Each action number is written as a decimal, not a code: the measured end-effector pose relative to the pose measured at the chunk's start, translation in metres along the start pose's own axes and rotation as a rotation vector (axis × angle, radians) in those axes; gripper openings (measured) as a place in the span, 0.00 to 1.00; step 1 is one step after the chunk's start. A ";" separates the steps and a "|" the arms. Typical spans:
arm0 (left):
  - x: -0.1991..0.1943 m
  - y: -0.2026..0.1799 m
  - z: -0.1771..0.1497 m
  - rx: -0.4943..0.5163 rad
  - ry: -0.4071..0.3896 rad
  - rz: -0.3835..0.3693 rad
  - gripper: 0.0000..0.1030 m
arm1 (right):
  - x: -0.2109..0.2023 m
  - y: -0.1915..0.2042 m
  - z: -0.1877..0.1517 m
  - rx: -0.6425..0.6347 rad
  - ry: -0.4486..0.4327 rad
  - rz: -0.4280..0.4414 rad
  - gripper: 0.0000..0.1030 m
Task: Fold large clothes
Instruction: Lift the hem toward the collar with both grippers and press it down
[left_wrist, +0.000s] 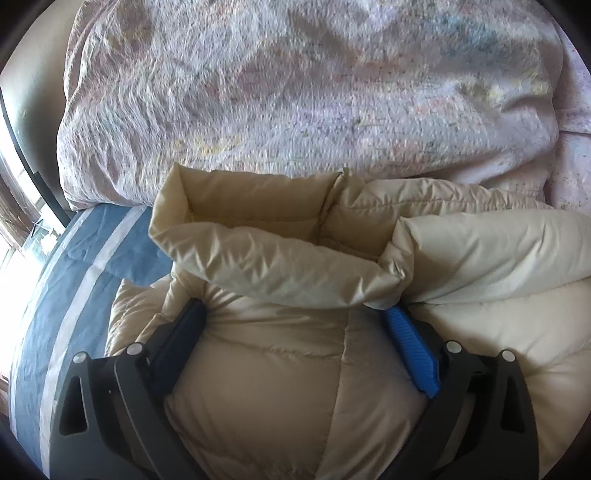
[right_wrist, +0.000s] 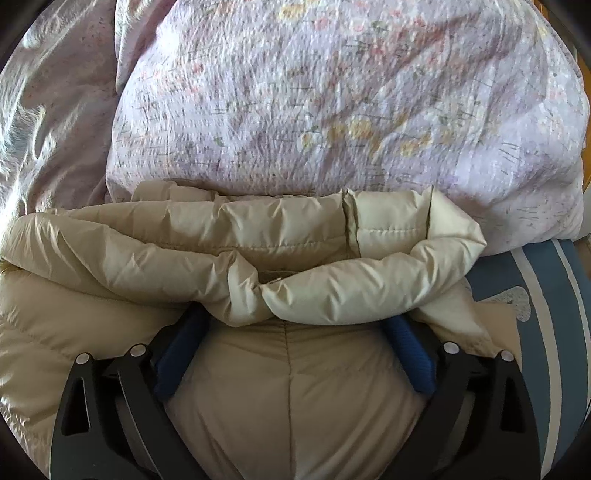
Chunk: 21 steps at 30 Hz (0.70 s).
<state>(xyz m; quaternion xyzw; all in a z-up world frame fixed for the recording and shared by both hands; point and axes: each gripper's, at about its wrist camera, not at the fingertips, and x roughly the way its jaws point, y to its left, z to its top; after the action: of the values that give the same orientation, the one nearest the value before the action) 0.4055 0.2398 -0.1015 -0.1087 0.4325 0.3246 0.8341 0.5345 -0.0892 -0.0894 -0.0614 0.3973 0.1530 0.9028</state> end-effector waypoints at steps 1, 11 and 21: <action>0.002 0.001 0.000 0.000 0.004 0.000 0.94 | 0.003 0.000 0.001 -0.001 0.003 -0.002 0.94; 0.007 -0.004 0.002 0.013 0.010 0.031 0.95 | 0.031 0.014 0.019 -0.031 0.028 -0.057 0.95; 0.000 -0.015 0.001 0.008 0.011 0.033 0.96 | 0.033 0.018 0.017 -0.027 0.017 -0.055 0.95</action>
<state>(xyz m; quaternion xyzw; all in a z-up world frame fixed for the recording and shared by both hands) 0.4154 0.2290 -0.1021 -0.0999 0.4400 0.3361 0.8267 0.5616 -0.0612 -0.1018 -0.0857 0.4011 0.1329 0.9023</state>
